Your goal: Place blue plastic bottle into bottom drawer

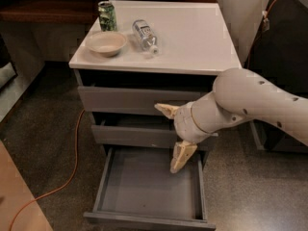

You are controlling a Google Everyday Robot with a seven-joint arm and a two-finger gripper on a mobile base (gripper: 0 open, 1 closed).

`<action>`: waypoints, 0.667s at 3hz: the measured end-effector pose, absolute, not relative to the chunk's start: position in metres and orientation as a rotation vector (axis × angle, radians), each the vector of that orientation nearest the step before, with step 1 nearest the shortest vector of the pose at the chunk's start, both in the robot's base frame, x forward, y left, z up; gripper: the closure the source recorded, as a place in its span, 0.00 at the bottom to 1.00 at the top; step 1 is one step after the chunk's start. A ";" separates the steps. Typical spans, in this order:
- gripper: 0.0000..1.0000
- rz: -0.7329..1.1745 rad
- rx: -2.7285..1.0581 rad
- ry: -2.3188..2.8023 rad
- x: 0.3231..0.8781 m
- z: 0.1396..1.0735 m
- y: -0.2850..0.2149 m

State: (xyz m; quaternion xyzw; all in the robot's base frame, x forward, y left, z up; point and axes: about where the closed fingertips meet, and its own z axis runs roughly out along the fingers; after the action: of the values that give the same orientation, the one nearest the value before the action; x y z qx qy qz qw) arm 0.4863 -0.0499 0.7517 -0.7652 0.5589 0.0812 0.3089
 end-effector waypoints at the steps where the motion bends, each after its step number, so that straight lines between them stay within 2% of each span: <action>1: 0.00 0.255 -1.917 1.552 0.501 0.788 -0.049; 2: 0.00 0.318 -1.822 1.602 0.525 0.813 -0.051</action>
Offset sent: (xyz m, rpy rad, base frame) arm 0.0542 -0.0040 0.0748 0.1795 0.1226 -0.1723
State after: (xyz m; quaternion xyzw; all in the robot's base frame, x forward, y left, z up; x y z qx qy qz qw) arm 0.5246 -0.0508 0.8130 -0.7003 0.6156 0.1222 0.3402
